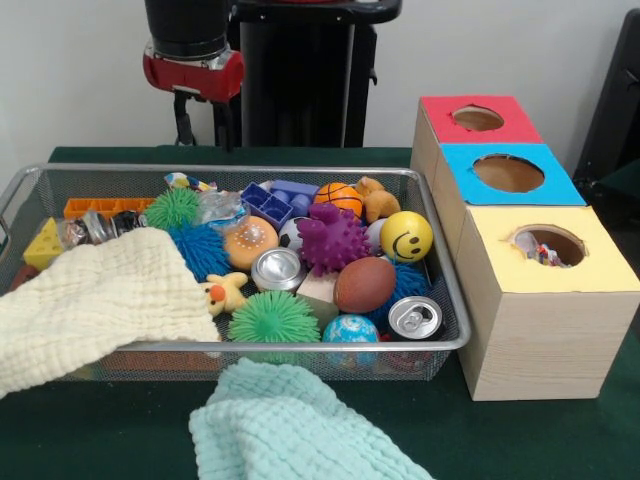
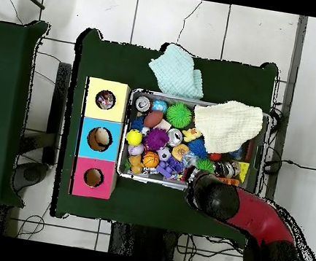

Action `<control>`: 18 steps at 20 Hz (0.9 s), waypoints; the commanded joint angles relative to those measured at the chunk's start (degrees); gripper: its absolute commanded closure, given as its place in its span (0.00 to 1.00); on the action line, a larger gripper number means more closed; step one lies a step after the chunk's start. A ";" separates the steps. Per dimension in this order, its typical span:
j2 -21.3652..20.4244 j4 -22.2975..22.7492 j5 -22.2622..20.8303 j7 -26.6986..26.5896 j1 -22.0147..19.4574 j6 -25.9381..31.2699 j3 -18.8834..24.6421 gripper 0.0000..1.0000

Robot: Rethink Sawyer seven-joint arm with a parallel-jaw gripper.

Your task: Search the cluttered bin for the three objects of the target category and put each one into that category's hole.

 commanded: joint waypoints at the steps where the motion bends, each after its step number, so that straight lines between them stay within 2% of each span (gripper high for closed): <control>1: 0.07 0.56 -3.61 -0.55 0.05 3.16 -0.04 0.00; 5: 1.42 1.46 -5.08 0.27 0.26 3.18 -2.33 0.00; 11: 9.01 3.73 -9.93 3.13 -0.49 -7.52 -4.66 0.00; 18: 10.86 5.33 -11.28 3.68 -1.43 -8.21 -5.89 0.00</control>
